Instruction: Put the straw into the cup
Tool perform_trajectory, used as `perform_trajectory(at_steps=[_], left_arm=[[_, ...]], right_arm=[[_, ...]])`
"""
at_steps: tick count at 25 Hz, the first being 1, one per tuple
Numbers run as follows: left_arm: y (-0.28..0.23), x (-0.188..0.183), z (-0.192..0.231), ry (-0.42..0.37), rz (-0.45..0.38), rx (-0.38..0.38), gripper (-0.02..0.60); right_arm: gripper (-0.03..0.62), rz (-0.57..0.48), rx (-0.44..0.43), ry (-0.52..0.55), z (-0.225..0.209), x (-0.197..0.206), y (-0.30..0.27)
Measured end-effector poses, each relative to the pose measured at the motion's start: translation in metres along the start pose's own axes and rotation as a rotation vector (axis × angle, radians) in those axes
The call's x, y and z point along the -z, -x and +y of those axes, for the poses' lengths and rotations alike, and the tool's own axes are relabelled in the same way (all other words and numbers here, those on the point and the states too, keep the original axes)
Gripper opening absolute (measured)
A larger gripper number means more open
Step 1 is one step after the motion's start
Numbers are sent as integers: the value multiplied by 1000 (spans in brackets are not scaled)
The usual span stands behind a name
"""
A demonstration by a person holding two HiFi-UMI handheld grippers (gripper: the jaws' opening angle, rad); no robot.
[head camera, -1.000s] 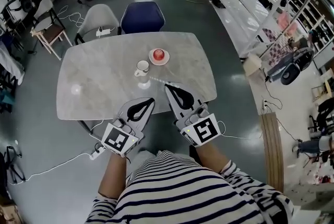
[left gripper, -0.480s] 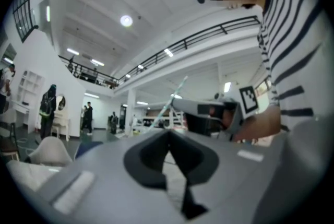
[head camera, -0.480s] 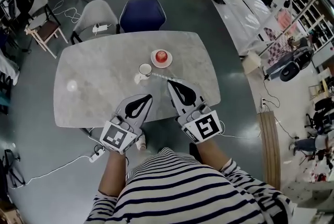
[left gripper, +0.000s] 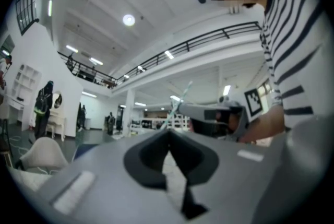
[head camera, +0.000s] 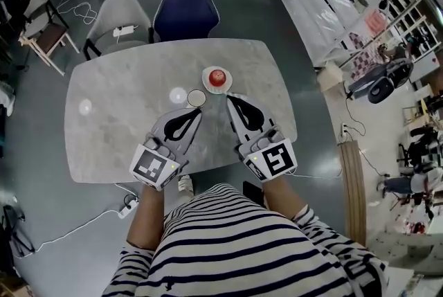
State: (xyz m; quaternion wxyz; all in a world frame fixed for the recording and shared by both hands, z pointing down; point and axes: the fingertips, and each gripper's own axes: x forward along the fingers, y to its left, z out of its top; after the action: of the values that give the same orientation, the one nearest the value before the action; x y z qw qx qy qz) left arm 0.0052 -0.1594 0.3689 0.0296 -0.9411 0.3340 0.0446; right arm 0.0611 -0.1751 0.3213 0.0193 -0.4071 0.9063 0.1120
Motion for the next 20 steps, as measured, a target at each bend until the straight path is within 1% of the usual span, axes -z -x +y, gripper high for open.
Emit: perform_trajectory(at_steps=[5, 8, 12, 20], left_arm=[[-5, 6, 25, -3, 6, 42, 8], [-6, 5, 39, -3, 4, 52, 8], [-6, 9, 47, 2, 14, 67, 8], [-11, 25, 57, 22, 46, 50, 8]], right_arm=[[12, 21, 35, -1, -6, 16, -22], [12, 38, 52, -4, -8, 23, -30], [12, 65, 63, -20, -9, 34, -37], [12, 105, 50, -56, -20, 60, -49]])
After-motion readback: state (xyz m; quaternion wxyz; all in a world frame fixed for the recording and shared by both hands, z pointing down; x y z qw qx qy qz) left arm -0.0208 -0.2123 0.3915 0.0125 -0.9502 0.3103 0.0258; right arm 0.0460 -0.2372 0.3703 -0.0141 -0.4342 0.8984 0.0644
